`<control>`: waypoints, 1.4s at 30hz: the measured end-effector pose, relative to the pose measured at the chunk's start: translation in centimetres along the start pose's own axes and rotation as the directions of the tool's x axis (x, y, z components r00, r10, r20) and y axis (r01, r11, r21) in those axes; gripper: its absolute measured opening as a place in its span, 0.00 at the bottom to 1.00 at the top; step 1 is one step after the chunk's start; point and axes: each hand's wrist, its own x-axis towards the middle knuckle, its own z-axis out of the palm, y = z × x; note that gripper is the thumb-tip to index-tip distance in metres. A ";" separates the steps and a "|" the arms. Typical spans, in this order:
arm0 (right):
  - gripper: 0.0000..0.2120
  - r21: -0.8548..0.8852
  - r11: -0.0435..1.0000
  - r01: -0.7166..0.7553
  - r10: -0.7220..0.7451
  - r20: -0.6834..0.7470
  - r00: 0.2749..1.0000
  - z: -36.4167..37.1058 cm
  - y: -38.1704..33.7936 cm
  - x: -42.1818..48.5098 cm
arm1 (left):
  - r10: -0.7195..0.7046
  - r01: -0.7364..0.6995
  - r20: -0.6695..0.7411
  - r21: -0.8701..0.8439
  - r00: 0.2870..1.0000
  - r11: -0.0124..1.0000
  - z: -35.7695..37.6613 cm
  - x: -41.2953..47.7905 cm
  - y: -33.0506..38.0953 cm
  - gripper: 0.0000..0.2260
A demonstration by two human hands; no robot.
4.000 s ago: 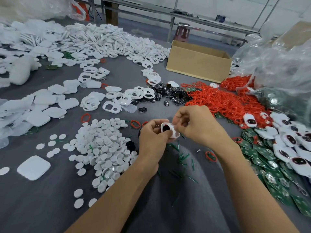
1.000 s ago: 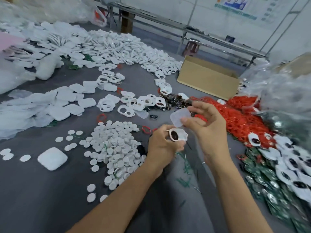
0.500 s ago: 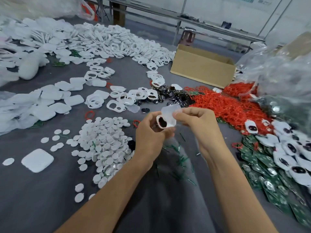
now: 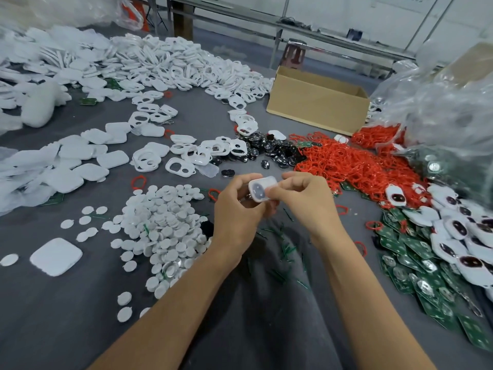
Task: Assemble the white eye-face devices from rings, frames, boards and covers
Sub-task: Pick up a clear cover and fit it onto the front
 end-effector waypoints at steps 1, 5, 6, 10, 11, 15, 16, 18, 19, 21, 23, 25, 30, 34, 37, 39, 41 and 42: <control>0.06 -0.057 0.998 0.022 -0.023 -0.018 1.000 0.1 0.0 0.0 | -0.005 0.005 0.008 -0.009 1.000 1.000 0.1 0.0 0.0 0.18; 0.06 -0.272 0.956 0.112 -0.145 -0.103 0.984 0.2 0.2 0.1 | -0.059 0.067 0.053 -0.162 0.997 0.985 0.3 -0.1 0.5 0.14; 0.07 -0.300 0.945 0.130 -0.169 -0.111 0.979 0.3 0.2 0.1 | -0.076 0.087 0.059 -0.199 0.995 0.976 0.3 0.0 0.6 0.14; 0.08 -0.344 0.926 0.156 -0.207 -0.117 0.971 0.3 0.3 -0.1 | -0.124 0.131 0.044 -0.247 0.991 0.960 0.3 0.3 0.6 0.11; 0.09 -0.325 0.933 0.158 -0.203 -0.111 0.973 0.2 0.2 -0.1 | -0.127 0.132 0.038 -0.247 0.991 0.960 0.2 0.3 0.5 0.11; 0.08 -0.135 0.982 0.130 -0.139 -0.061 0.988 -0.5 0.1 0.2 | -0.131 0.134 0.031 -0.240 0.991 0.961 0.2 0.3 0.5 0.13; 0.07 -0.099 0.989 0.114 -0.119 -0.044 0.992 -0.7 0.2 0.3 | -0.130 0.134 0.031 -0.236 0.991 0.963 0.1 0.3 0.5 0.13; 0.05 -0.056 0.995 0.085 -0.086 -0.007 0.996 -0.8 0.5 0.4 | -0.133 0.137 0.034 -0.224 0.991 0.965 0.2 0.2 0.5 0.12; 0.04 -0.038 0.996 0.076 -0.076 0.008 0.997 -0.8 0.7 0.5 | -0.134 0.138 0.036 -0.217 0.990 0.966 0.2 0.2 0.6 0.12; 0.03 -0.023 0.997 0.072 -0.072 0.024 0.997 -0.6 1.1 0.6 | -0.139 0.144 0.036 -0.207 0.990 0.968 0.2 0.1 0.6 0.12; 0.03 -0.049 0.996 0.079 -0.078 0.027 0.997 -0.4 1.5 0.8 | -0.154 0.157 0.031 -0.203 0.988 0.967 0.3 0.2 0.5 0.12; 0.02 -0.073 0.993 0.088 -0.086 0.030 0.996 -0.2 1.8 0.9 | -0.173 0.175 0.031 -0.200 0.984 0.964 0.3 0.2 0.5 0.11; 0.06 -0.070 0.992 0.104 -0.102 0.026 0.994 -0.6 2.2 1.2 | -0.212 0.212 0.026 -0.231 0.977 0.949 0.3 0.4 0.5 0.11; 0.14 -0.329 0.938 0.106 -0.166 -0.161 0.973 -3.4 3.5 2.1 | -0.227 0.227 0.029 -0.249 0.973 0.942 0.3 0.3 0.5 0.14; 0.21 -0.429 0.903 -0.032 -0.112 -0.306 0.945 -6.3 5.1 2.6 | -0.214 0.223 0.064 -0.212 0.975 0.952 0.2 0.1 0.4 0.18; 0.21 -0.449 0.890 -0.078 -0.095 -0.350 0.932 -7.4 6.0 2.9 | -0.205 0.218 0.083 -0.202 0.975 0.955 0.3 0.0 0.3 0.20; 0.21 -0.450 0.890 -0.066 -0.102 -0.340 0.935 -7.9 6.3 3.5 | -0.197 0.212 0.092 -0.195 0.976 0.958 0.4 -0.1 0.3 0.20; 0.22 -0.447 0.893 -0.044 -0.114 -0.320 0.941 -7.9 6.3 3.8 | -0.195 0.209 0.094 -0.189 0.976 0.959 0.4 -0.1 0.3 0.20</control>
